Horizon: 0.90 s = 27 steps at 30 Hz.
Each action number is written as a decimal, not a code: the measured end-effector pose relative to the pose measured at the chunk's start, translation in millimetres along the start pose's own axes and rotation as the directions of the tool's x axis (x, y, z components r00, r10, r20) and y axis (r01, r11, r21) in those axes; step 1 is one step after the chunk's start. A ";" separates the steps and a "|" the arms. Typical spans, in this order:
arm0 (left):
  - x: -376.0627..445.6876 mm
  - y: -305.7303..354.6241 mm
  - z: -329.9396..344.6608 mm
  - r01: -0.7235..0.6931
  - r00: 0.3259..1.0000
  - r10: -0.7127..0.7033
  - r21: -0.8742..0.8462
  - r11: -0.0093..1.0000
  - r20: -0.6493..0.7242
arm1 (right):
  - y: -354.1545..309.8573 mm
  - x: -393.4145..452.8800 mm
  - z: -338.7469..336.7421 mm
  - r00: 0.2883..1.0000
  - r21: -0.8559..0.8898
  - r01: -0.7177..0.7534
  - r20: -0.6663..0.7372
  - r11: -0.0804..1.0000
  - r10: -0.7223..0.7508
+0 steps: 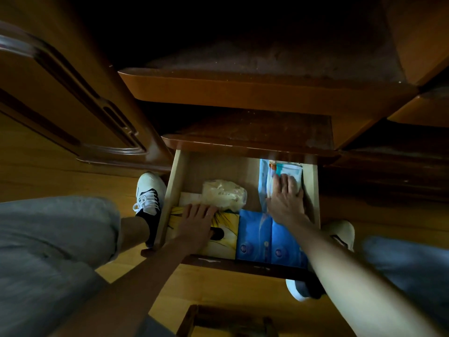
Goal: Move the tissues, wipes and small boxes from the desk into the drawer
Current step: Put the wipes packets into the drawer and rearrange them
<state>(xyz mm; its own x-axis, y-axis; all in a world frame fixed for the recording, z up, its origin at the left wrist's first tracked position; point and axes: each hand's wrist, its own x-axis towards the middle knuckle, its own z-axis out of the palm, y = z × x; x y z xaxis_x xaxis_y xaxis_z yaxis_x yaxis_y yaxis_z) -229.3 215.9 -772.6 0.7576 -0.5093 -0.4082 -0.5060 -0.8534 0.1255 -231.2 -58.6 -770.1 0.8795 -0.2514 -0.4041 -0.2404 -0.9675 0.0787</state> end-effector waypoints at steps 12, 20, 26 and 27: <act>3.2 3.5 -1.8 0.020 0.999 -0.021 0.016 1.000 0.024 | -11.5 -9.0 2.6 0.976 0.171 -0.206 -0.037 0.964 0.215; 2.7 7.3 -20.1 0.037 0.994 -0.031 -0.049 0.998 0.105 | -8.0 -15.5 -5.6 0.970 0.224 -0.239 0.006 0.945 0.244; -4.4 26.4 -72.2 -0.015 0.998 -0.001 -0.244 0.970 -0.064 | 9.9 -41.8 -66.1 0.980 0.269 -0.146 -0.094 0.952 0.177; -5.7 31.5 -90.4 -0.026 0.993 -0.005 -0.272 0.962 -0.114 | 13.5 -49.0 -81.2 0.984 0.291 -0.116 -0.094 0.950 0.149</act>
<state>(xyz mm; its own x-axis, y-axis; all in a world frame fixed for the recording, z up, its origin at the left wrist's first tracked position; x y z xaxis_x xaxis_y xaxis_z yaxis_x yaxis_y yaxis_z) -212.3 181.9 -684.6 0.8023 -0.5144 -0.3029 -0.3948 -0.8378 0.3771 -244.2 -61.5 -675.2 0.8685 -0.3942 -0.3004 -0.4498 -0.8815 -0.1435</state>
